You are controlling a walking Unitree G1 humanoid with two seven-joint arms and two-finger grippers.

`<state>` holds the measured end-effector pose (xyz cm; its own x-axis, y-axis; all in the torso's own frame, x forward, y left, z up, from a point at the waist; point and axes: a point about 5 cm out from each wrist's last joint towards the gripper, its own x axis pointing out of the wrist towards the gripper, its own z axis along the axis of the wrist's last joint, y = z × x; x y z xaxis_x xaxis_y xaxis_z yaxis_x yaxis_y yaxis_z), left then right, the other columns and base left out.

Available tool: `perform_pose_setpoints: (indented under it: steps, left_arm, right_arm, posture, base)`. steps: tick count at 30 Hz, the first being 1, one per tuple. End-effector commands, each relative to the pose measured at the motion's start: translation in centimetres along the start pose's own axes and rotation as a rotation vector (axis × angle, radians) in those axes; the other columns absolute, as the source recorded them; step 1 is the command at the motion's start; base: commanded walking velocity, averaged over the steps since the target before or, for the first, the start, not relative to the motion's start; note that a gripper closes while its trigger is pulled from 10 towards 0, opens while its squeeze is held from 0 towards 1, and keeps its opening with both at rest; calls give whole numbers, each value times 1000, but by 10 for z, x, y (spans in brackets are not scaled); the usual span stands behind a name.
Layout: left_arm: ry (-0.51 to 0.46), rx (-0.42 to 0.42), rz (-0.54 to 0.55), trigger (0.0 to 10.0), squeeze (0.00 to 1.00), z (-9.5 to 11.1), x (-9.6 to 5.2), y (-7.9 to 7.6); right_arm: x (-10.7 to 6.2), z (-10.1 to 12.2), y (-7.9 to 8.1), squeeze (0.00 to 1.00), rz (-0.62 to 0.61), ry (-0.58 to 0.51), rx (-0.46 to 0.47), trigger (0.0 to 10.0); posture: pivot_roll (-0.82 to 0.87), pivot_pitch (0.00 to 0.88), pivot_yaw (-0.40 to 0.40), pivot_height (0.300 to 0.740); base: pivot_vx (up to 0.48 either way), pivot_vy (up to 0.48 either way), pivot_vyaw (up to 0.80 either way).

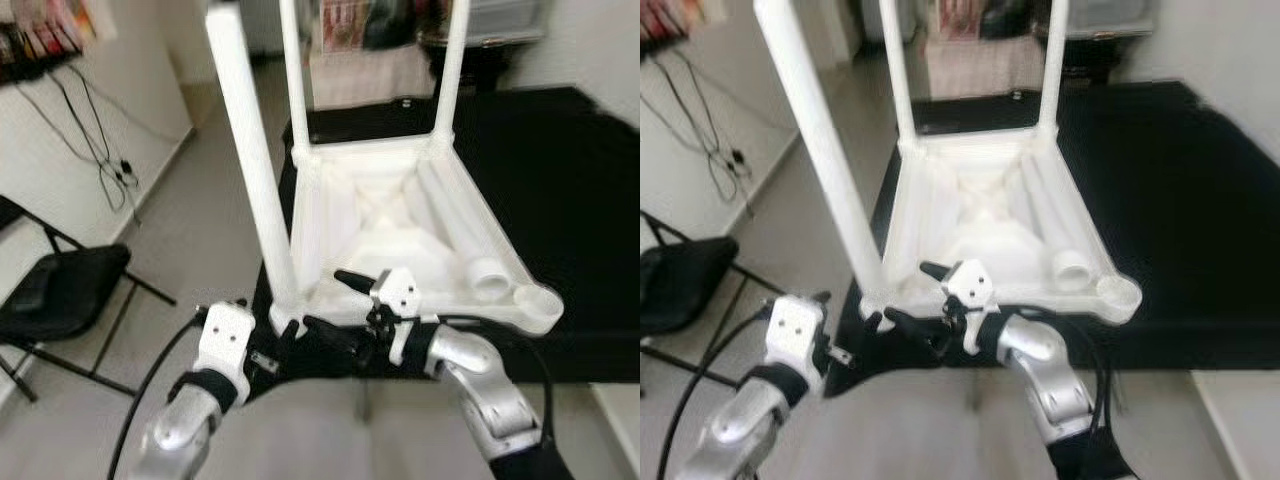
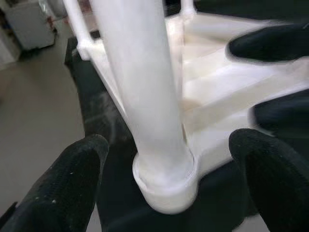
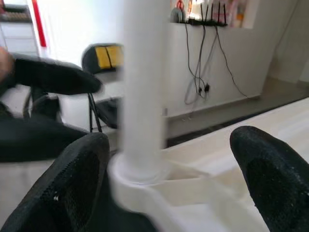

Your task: Building children table

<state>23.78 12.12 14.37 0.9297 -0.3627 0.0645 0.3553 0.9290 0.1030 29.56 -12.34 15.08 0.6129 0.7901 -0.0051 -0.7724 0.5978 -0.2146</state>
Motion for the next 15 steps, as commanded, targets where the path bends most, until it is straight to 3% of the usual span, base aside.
perform_pose_setpoints:
  steps: [1, 6, 8, 13, 15]
  left_arm:
    - [35, -2, -4, 10000, 0, -5, -4, 3]
    - [40, -5, -32, 10000, 0, -5, -4, 0]
    - [38, -23, -87, 10000, 0, -5, -6, -7]
    - [55, -54, -294, 10000, 0, -3, -16, -30]
    - [71, -38, -317, 10000, 0, -5, -20, -33]
  right_arm:
    - [3, 6, -5, 0, 6, -7, -46, 10000]
    - [-3, 9, -11, 0, 42, 0, -56, 10000]
    - [-13, 11, -16, 0, 132, 31, -71, 10000]
    - [-40, 18, -26, 0, 348, 117, -60, 10000]
    - [-50, 20, -29, 0, 419, 161, -42, 10000]
  posture:
    - [-109, 72, 77, 740]
    - [-109, 72, 77, 740]
    - [-102, 75, 74, 740]
    - [-96, 77, 71, 740]
    - [-92, 80, 68, 740]
  base:
    - [364, 0, 0]
    - [362, 0, 0]
    - [354, 0, 0]
    - [0, 0, 0]
    - [0, 0, 0]
